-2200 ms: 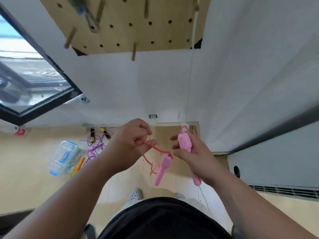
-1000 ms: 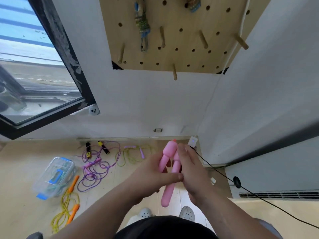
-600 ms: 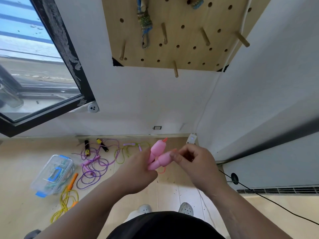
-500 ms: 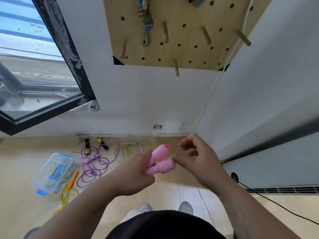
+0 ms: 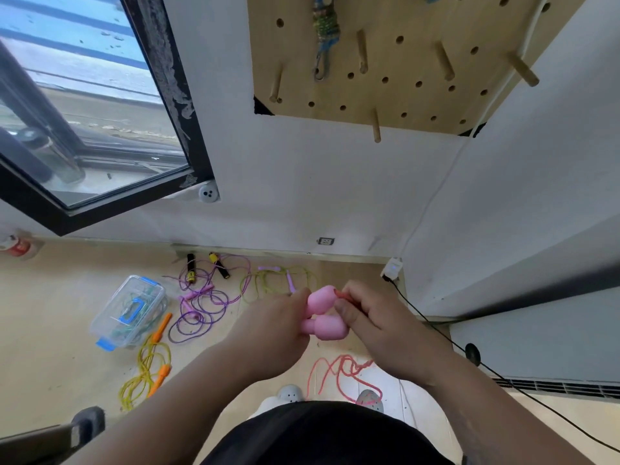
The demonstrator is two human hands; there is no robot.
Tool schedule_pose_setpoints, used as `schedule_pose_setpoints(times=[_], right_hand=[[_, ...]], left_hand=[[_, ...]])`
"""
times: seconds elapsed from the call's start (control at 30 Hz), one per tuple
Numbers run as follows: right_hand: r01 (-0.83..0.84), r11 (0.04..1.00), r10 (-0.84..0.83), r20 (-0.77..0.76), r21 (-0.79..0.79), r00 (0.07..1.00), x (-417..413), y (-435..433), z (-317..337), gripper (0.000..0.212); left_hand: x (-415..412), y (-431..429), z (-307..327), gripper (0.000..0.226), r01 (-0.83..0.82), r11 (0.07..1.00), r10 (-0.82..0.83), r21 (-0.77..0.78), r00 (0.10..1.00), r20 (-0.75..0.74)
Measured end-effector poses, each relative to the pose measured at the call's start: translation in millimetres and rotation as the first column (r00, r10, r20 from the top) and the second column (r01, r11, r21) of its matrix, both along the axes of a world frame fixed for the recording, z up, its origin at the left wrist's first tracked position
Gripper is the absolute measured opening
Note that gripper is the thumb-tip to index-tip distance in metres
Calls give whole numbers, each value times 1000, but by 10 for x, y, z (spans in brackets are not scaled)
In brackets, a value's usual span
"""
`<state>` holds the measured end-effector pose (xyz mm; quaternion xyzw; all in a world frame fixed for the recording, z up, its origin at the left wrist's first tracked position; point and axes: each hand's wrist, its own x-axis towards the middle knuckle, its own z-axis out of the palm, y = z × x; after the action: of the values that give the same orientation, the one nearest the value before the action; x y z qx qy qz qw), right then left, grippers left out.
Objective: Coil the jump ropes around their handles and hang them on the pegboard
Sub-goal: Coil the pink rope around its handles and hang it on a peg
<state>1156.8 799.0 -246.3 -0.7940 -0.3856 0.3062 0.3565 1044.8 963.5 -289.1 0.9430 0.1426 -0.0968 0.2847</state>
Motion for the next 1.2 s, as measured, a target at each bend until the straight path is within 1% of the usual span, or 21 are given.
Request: schedule_pose_setpoints(times=[0.1,0.2,0.23,0.27,0.3,0.37,0.43,0.47,0.53,0.6,0.67,0.7,0.77,0.83,0.9,0.93,1.0,1.03,1.1,1.17,1.2], right_hand=[[22,1000,-22,-10,13,1000,-53,21,18,25],[92,994,-78,-193,63,978,-46,19,15,22],[94,994,-78,-227,61,971,-14,1,-5,21],[74,997,-65,-205,37,977,33,-16,-42,20],[46,999,-47,-141,-15,989,98,-55,-133,19],[30,987,-34,-25,-158,999,235,-161,-374,16],[90,943,-65,87,-321,994,409,-416,-762,19],[137,911,-88,140,-390,986,482,-576,-955,23],[228,804,-115,232,-549,966,607,-967,-1305,27],[290,641,-98,299,-710,949,699,-1285,-1477,33],[345,494,-138,320,-798,937,781,-1449,-1569,60],[362,461,-180,314,-810,932,788,-1430,-1531,72],[351,524,-224,272,-776,936,823,-1292,-1469,76],[291,654,-218,194,-698,956,805,-1023,-1296,75],[253,805,-225,118,-537,967,739,-672,-1063,83],[234,873,-222,79,-427,972,694,-476,-922,89],[145,954,-130,76,-261,989,592,-93,-601,98],[94,972,-79,78,-215,994,545,58,-455,97],[17,995,-18,-4,-98,1000,498,261,-297,75],[30,999,-31,-101,-12,994,462,364,-235,42],[59,998,-58,-94,10,994,456,393,-226,37]], left_hand=[[-31,-69,-69,13,-80,985,90,-154,994,59],[-44,-33,-113,19,-131,966,158,-222,982,108],[-36,5,-108,19,-185,941,226,-285,967,117],[-17,55,-102,17,-260,892,322,-368,940,115],[14,120,-87,12,-349,813,439,-467,893,98],[72,306,-49,10,-506,572,663,-645,748,1],[92,533,6,14,-568,344,796,-748,599,-89],[91,632,24,15,-575,296,821,-763,561,-104],[80,741,27,15,-588,325,820,-741,566,-89],[78,723,16,14,-594,371,806,-713,588,-70],[84,666,-3,17,-606,448,788,-657,615,-30],[89,636,-2,17,-606,506,766,-613,643,-4],[110,581,24,10,-567,645,684,-512,727,56],[148,510,68,8,-478,784,556,-396,825,103],[191,424,109,11,-355,892,399,-280,909,119],[212,384,134,12,-302,924,335,-236,936,112],[240,338,153,18,-220,951,244,-219,965,92],[250,325,161,24,-189,956,213,-226,973,87],[269,310,167,25,-158,952,188,-262,978,93],[281,325,168,14,-159,936,204,-315,972,117],[280,341,174,11,-162,932,212,-324,969,125]])
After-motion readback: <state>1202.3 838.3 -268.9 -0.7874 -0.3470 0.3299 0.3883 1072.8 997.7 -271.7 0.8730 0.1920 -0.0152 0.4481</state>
